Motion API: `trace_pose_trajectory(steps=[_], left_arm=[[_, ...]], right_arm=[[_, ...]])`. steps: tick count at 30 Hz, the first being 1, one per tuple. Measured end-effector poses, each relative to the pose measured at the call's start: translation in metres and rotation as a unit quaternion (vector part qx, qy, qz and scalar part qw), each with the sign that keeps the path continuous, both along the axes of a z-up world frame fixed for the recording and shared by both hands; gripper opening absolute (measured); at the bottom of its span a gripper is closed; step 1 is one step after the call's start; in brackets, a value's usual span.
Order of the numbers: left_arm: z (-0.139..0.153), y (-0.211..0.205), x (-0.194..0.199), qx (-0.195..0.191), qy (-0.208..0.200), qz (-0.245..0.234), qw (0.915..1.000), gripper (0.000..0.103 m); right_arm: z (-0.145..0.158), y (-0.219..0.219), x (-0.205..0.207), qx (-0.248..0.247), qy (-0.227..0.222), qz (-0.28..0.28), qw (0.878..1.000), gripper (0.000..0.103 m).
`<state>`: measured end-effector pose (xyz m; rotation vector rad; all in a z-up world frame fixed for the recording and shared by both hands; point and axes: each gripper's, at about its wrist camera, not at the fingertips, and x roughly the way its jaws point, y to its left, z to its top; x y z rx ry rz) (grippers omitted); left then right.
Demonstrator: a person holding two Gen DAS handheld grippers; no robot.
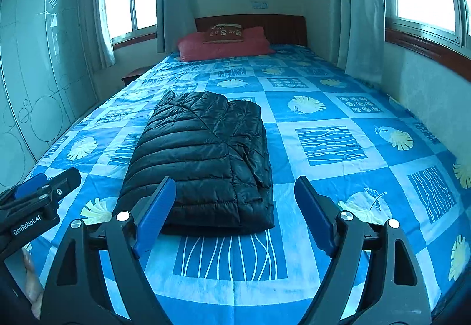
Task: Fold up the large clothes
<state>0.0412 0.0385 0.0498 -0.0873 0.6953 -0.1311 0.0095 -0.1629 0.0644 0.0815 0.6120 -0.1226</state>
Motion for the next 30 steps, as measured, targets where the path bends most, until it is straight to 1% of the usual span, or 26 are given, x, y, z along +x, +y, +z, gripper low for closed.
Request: trace_pose_trajectory(steps=[16, 30], left_arm=[[0.003, -0.003, -0.010, 0.002, -0.008, -0.002, 1.0000, 0.085], [0.002, -0.002, -0.010, 0.006, -0.008, 0.003, 0.9999, 0.085]], right_arm=[[-0.002, 0.002, -0.004, 0.000, 0.002, 0.002, 1.000, 0.083], [-0.003, 0.005, -0.003, -0.001, 0.003, 0.005, 1.000, 0.083]])
